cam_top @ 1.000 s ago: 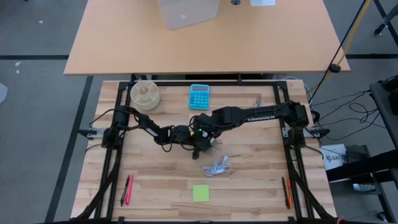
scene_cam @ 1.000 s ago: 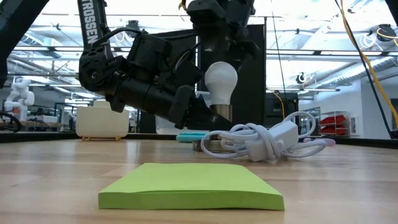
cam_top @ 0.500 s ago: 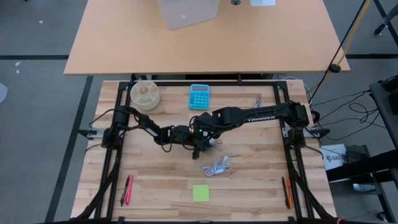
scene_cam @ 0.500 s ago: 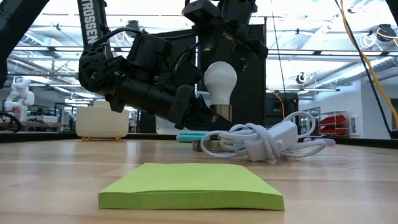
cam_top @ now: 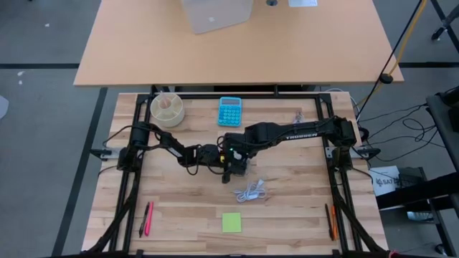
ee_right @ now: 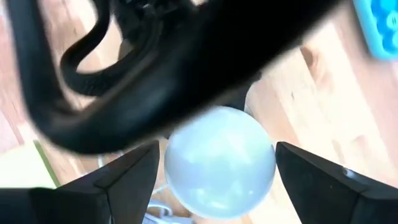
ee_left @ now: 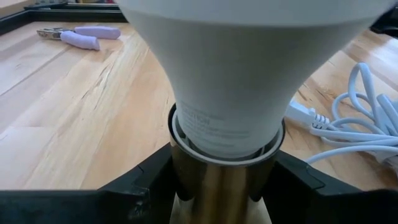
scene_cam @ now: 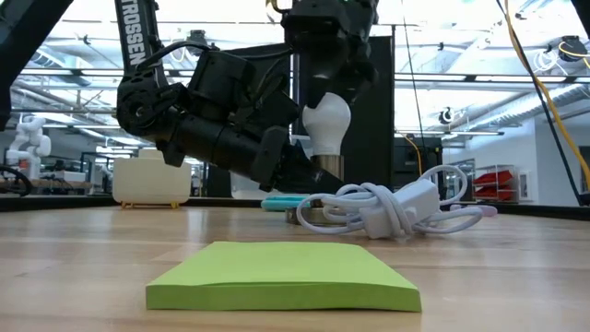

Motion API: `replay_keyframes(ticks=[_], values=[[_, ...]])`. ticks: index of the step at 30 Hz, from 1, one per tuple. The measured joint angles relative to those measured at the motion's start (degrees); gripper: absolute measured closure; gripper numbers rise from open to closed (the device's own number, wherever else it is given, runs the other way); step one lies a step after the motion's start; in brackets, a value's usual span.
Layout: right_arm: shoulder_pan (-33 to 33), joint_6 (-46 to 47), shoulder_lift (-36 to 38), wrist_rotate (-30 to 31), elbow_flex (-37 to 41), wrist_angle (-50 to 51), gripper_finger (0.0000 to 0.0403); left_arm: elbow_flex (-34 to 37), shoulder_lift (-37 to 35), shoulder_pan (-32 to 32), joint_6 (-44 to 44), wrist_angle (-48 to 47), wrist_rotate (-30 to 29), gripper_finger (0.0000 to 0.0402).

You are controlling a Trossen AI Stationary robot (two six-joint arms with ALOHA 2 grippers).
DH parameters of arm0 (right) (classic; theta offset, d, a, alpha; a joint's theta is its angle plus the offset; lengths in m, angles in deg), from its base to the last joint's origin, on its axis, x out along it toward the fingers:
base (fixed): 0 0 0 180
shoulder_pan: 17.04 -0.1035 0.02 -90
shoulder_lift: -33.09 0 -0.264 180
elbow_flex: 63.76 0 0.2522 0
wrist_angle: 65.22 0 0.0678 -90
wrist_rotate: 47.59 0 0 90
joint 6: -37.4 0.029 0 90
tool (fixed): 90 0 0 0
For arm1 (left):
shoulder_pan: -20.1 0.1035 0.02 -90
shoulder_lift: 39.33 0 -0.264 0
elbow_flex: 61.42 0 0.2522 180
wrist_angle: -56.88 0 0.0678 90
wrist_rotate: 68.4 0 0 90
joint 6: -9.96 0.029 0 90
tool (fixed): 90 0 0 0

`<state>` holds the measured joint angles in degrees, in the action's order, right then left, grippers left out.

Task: Screw lightbulb
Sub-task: Remove the lightbulb from the lamp

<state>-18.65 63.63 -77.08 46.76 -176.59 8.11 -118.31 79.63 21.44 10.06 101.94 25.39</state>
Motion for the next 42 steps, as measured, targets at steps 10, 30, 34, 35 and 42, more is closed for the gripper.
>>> replay_keyframes(ticks=[10, 30, 34, 35, 42], values=[[0.0, -21.6, 0.0, -0.2, 0.0, 0.0, 0.0090, 0.0, 0.0, 0.0, 0.1, 0.0, 0.0, 0.0204], [-0.1, -61.0, 0.0, -0.2, 0.0, -0.6, 0.0090, 0.0, 0.0, 0.0, 0.2, 0.0, 1.7, 0.0204], [0.0, -54.8, 0.0, -0.2, 0.0, -0.5, 0.0090, 0.0, 0.0, 0.0, 0.2, -0.1, 1.7, 0.0204], [0.0, -52.5, 0.0, -0.2, 0.0, -0.3, 0.0090, 0.0, 0.0, 0.0, 0.2, -0.1, 1.7, 0.0204], [0.1, -32.5, 0.0, -4.4, 0.0, 0.2, 0.0090, 0.0, 0.0, 0.0, 0.2, -0.1, 1.8, 0.0204]])
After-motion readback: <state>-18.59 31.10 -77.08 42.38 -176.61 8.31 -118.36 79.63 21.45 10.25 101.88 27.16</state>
